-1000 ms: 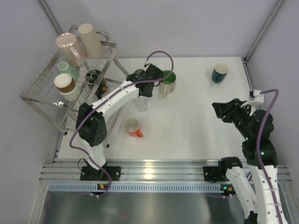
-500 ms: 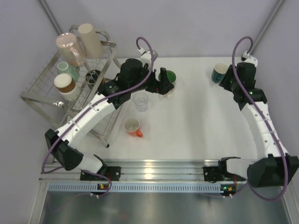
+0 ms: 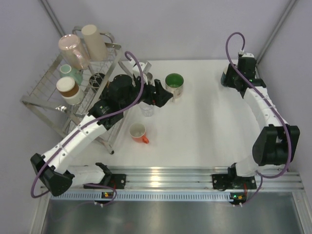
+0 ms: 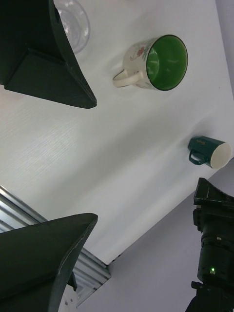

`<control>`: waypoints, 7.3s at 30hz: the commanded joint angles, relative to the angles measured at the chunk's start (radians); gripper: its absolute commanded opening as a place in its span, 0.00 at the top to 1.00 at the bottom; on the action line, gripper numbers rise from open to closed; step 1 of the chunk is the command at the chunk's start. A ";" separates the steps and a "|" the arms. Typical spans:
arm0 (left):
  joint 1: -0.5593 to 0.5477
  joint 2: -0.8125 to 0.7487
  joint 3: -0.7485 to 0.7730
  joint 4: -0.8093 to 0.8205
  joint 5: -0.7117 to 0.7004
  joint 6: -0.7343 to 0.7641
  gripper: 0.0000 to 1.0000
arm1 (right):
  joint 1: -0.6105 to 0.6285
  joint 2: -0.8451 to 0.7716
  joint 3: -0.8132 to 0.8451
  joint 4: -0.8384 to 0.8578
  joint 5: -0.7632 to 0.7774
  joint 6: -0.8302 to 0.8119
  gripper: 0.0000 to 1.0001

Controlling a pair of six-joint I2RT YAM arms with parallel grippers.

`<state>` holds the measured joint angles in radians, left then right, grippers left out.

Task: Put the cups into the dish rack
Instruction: Grab a cup with the right arm, then pass the cup from the right arm to the left, then place the cup upside down on the dish rack

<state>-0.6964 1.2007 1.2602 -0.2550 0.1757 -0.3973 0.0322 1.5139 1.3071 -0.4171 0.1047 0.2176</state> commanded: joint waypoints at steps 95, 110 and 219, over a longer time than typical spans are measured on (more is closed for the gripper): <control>-0.169 0.433 0.272 0.824 0.364 -0.597 0.62 | 0.100 -0.687 -0.603 1.187 -0.398 1.039 1.00; -0.169 0.257 0.072 0.697 0.167 -0.436 1.00 | 0.121 -0.790 -0.741 1.022 -0.441 0.869 0.73; 0.298 0.546 0.111 -0.302 -1.098 -0.265 0.96 | 0.121 -1.051 -0.669 0.351 -0.269 0.388 0.65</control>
<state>-0.4122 1.7538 1.3056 -0.6292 -0.8478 -0.6598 0.1413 0.4778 0.5781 -0.0654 -0.1829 0.6369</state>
